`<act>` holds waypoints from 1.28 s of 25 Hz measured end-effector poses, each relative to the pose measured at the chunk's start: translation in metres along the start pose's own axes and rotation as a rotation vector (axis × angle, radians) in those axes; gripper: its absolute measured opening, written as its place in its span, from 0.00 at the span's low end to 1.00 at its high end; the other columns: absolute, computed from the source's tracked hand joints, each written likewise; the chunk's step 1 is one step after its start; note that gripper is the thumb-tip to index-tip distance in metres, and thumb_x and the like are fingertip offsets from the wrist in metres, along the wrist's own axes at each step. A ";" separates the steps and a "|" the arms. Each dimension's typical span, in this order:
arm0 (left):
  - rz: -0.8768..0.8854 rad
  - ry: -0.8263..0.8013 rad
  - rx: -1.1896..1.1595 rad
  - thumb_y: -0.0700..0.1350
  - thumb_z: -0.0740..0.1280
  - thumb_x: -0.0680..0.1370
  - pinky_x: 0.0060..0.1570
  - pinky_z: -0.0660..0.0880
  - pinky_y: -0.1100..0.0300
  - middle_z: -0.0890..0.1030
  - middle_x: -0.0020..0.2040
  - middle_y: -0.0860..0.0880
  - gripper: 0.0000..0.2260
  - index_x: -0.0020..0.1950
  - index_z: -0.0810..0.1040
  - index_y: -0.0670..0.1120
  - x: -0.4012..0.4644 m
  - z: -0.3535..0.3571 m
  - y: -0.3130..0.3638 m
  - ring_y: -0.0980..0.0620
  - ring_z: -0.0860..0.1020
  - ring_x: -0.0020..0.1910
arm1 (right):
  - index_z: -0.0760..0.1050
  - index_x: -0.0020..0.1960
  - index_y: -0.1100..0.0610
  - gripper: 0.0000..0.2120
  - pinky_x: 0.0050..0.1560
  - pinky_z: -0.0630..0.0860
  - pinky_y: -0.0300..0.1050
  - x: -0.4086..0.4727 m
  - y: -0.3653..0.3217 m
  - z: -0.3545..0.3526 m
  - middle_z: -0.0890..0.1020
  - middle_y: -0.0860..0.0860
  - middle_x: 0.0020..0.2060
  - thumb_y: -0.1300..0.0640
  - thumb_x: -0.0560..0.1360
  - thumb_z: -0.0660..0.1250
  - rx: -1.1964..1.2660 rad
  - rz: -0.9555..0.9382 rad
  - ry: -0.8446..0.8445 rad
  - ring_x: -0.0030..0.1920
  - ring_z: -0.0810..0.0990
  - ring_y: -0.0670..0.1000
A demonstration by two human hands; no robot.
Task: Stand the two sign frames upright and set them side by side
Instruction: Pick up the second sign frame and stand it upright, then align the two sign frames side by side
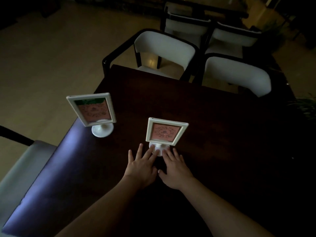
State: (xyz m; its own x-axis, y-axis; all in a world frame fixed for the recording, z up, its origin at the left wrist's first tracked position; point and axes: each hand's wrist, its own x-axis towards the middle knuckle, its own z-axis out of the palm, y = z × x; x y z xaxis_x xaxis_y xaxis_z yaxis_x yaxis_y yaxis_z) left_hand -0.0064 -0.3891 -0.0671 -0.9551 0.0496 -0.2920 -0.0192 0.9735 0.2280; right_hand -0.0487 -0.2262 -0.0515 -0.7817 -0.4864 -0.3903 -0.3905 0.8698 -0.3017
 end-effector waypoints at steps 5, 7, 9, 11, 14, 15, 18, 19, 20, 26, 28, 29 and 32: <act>-0.007 0.015 -0.023 0.59 0.45 0.74 0.70 0.39 0.31 0.41 0.80 0.56 0.33 0.79 0.43 0.59 -0.003 -0.009 -0.041 0.42 0.34 0.76 | 0.40 0.80 0.52 0.39 0.76 0.39 0.56 0.021 -0.037 0.001 0.40 0.51 0.80 0.41 0.79 0.58 -0.001 0.000 -0.011 0.78 0.35 0.54; -0.012 0.016 -0.022 0.60 0.45 0.74 0.70 0.39 0.31 0.41 0.80 0.56 0.33 0.79 0.42 0.59 -0.002 -0.012 -0.056 0.43 0.33 0.76 | 0.41 0.80 0.52 0.39 0.76 0.39 0.56 0.031 -0.050 0.002 0.40 0.50 0.80 0.41 0.79 0.58 -0.002 0.002 -0.014 0.78 0.35 0.53; -0.015 0.020 -0.022 0.60 0.45 0.73 0.70 0.39 0.31 0.42 0.80 0.56 0.33 0.79 0.43 0.59 -0.001 -0.015 -0.068 0.43 0.34 0.76 | 0.41 0.80 0.52 0.39 0.75 0.39 0.55 0.038 -0.060 0.002 0.40 0.50 0.80 0.41 0.78 0.59 -0.002 0.000 -0.010 0.78 0.36 0.54; -0.019 0.028 -0.027 0.60 0.44 0.73 0.70 0.39 0.31 0.42 0.80 0.56 0.33 0.79 0.44 0.59 0.001 -0.017 -0.079 0.42 0.35 0.76 | 0.41 0.80 0.52 0.39 0.75 0.39 0.54 0.044 -0.070 0.002 0.40 0.50 0.80 0.41 0.78 0.59 -0.004 0.000 -0.006 0.78 0.36 0.54; -0.018 0.036 -0.029 0.60 0.45 0.73 0.69 0.39 0.31 0.43 0.80 0.56 0.33 0.79 0.44 0.59 0.002 -0.019 -0.093 0.42 0.35 0.77 | 0.41 0.80 0.52 0.39 0.75 0.39 0.54 0.052 -0.082 0.002 0.41 0.51 0.80 0.41 0.78 0.59 -0.012 0.005 -0.007 0.78 0.37 0.55; -0.015 0.039 -0.026 0.60 0.45 0.73 0.69 0.39 0.31 0.43 0.80 0.56 0.33 0.79 0.44 0.59 0.003 -0.019 -0.098 0.42 0.35 0.77 | 0.41 0.80 0.52 0.39 0.75 0.39 0.55 0.054 -0.086 0.002 0.41 0.51 0.80 0.41 0.78 0.59 -0.015 0.006 -0.009 0.78 0.37 0.55; -0.007 0.040 -0.021 0.60 0.45 0.73 0.69 0.38 0.32 0.42 0.80 0.56 0.33 0.79 0.44 0.59 0.005 -0.024 -0.110 0.43 0.35 0.76 | 0.42 0.80 0.53 0.39 0.75 0.40 0.55 0.062 -0.096 -0.001 0.41 0.51 0.80 0.41 0.79 0.59 -0.022 0.011 -0.015 0.78 0.37 0.55; -0.005 0.043 -0.020 0.59 0.45 0.74 0.69 0.38 0.32 0.42 0.80 0.56 0.32 0.79 0.44 0.59 0.005 -0.026 -0.113 0.43 0.35 0.76 | 0.42 0.80 0.53 0.39 0.75 0.40 0.56 0.064 -0.099 -0.001 0.42 0.52 0.80 0.41 0.78 0.59 -0.025 0.011 -0.016 0.78 0.37 0.55; -0.003 0.045 -0.018 0.59 0.46 0.75 0.70 0.38 0.33 0.42 0.80 0.56 0.32 0.79 0.44 0.59 0.005 -0.027 -0.117 0.43 0.35 0.76 | 0.42 0.80 0.53 0.39 0.75 0.41 0.56 0.066 -0.102 -0.002 0.42 0.52 0.80 0.41 0.78 0.59 -0.027 0.012 -0.016 0.79 0.37 0.55; 0.001 0.063 -0.010 0.58 0.49 0.76 0.71 0.37 0.35 0.43 0.80 0.54 0.31 0.79 0.45 0.57 0.005 -0.035 -0.129 0.43 0.35 0.77 | 0.42 0.80 0.53 0.39 0.76 0.42 0.56 0.076 -0.119 -0.003 0.41 0.52 0.80 0.42 0.79 0.59 -0.032 0.021 -0.006 0.79 0.38 0.55; 0.013 0.066 -0.023 0.58 0.50 0.77 0.73 0.39 0.36 0.43 0.81 0.53 0.31 0.79 0.45 0.56 0.003 -0.038 -0.132 0.44 0.36 0.77 | 0.43 0.80 0.53 0.39 0.77 0.42 0.56 0.078 -0.121 -0.003 0.42 0.52 0.80 0.42 0.79 0.59 -0.038 0.015 -0.006 0.79 0.38 0.55; 0.024 0.071 -0.035 0.58 0.51 0.78 0.73 0.40 0.37 0.44 0.81 0.53 0.31 0.80 0.45 0.55 0.002 -0.040 -0.133 0.44 0.37 0.77 | 0.42 0.80 0.53 0.39 0.77 0.42 0.56 0.079 -0.122 -0.004 0.42 0.52 0.80 0.42 0.79 0.59 -0.043 0.014 -0.006 0.79 0.38 0.55; 0.099 0.109 -0.123 0.57 0.55 0.79 0.75 0.47 0.46 0.50 0.81 0.49 0.31 0.80 0.50 0.51 -0.006 -0.056 -0.136 0.44 0.44 0.78 | 0.45 0.80 0.54 0.37 0.77 0.46 0.56 0.074 -0.122 -0.011 0.44 0.52 0.81 0.44 0.79 0.60 -0.033 0.006 0.022 0.79 0.40 0.55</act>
State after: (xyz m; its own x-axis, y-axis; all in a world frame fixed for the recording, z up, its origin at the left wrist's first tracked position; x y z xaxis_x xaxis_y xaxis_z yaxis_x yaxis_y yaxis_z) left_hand -0.0146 -0.5345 -0.0443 -0.9804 0.1127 -0.1616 0.0469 0.9301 0.3644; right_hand -0.0638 -0.3673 -0.0343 -0.7943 -0.4797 -0.3729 -0.4016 0.8750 -0.2703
